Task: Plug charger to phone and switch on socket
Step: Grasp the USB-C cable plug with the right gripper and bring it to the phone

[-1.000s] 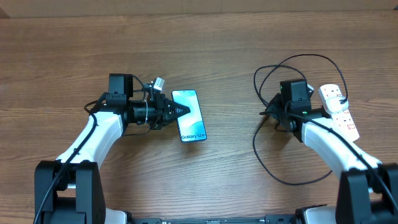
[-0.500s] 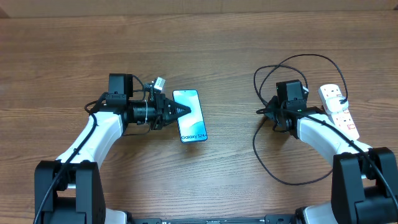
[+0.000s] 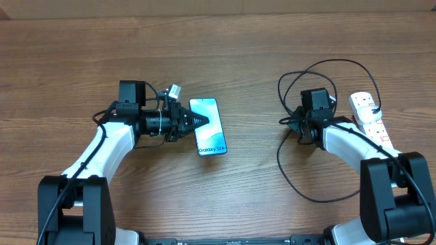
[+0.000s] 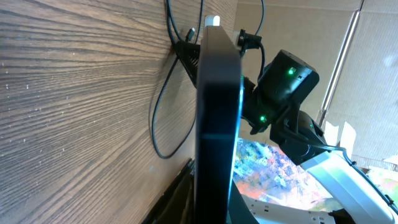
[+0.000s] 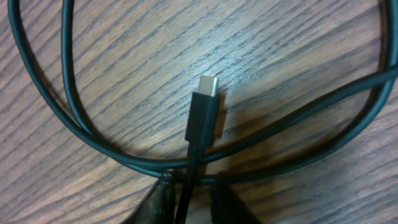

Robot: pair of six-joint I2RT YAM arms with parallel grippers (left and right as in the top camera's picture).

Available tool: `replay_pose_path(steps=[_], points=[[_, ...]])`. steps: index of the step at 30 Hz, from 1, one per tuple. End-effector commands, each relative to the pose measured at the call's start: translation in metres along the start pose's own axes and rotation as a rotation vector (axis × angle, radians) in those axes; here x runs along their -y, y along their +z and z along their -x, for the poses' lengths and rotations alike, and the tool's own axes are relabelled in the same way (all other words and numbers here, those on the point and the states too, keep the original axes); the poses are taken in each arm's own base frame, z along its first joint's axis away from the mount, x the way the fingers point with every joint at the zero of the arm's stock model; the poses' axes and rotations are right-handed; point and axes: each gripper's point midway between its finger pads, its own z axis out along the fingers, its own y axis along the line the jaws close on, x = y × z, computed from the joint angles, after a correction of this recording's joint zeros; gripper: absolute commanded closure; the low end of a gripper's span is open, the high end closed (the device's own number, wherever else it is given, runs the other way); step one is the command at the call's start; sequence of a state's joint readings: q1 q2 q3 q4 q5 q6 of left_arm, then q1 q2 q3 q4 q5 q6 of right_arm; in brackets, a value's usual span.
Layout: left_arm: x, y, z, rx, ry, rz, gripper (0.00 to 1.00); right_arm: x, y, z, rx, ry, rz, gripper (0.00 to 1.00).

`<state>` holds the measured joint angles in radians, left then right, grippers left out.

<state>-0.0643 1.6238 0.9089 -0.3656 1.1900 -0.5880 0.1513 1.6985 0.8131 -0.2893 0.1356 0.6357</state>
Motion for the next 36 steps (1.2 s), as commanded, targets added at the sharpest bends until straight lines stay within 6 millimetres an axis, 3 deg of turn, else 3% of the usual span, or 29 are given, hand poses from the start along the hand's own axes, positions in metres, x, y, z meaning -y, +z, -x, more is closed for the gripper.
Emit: replay_pose_path(steps=[1, 5, 11, 17, 22, 25, 29, 36], points=[[0.01, 0.0, -0.003, -0.024, 0.019, -0.044, 0.96, -0.002, 0.005, -0.004, -0.026, -0.01, 0.007, 0.87], [0.01, 0.0, -0.003, -0.024, 0.019, -0.044, 0.96, -0.005, 0.002, 0.0, -0.021, -0.015, 0.014, 0.96], [0.011, 0.0, -0.003, -0.027, 0.011, -0.048, 0.96, -0.014, -0.021, 0.014, -0.001, -0.014, 0.03, 0.96], [0.022, -0.001, -0.005, -0.051, 0.036, -0.104, 0.96, -0.024, -0.068, 0.031, 0.022, -0.017, 0.063, 0.96], [0.037, -0.003, -0.003, -0.059, 0.133, -0.167, 0.96, -0.049, -0.115, 0.017, -0.046, -0.182, 0.252, 0.96], [0.04, -0.003, 0.0, -0.053, 0.148, -0.173, 0.96, -0.066, -0.151, -0.009, -0.134, -0.276, 0.431, 0.96], [0.051, -0.005, 0.004, -0.053, 0.199, -0.21, 0.96, -0.076, -0.204, -0.067, -0.336, -0.443, 0.684, 0.96], [0.082, -0.013, 0.006, -0.088, 0.308, -0.303, 0.96, -0.053, -0.233, -0.136, -0.532, -0.603, 0.678, 0.96]])
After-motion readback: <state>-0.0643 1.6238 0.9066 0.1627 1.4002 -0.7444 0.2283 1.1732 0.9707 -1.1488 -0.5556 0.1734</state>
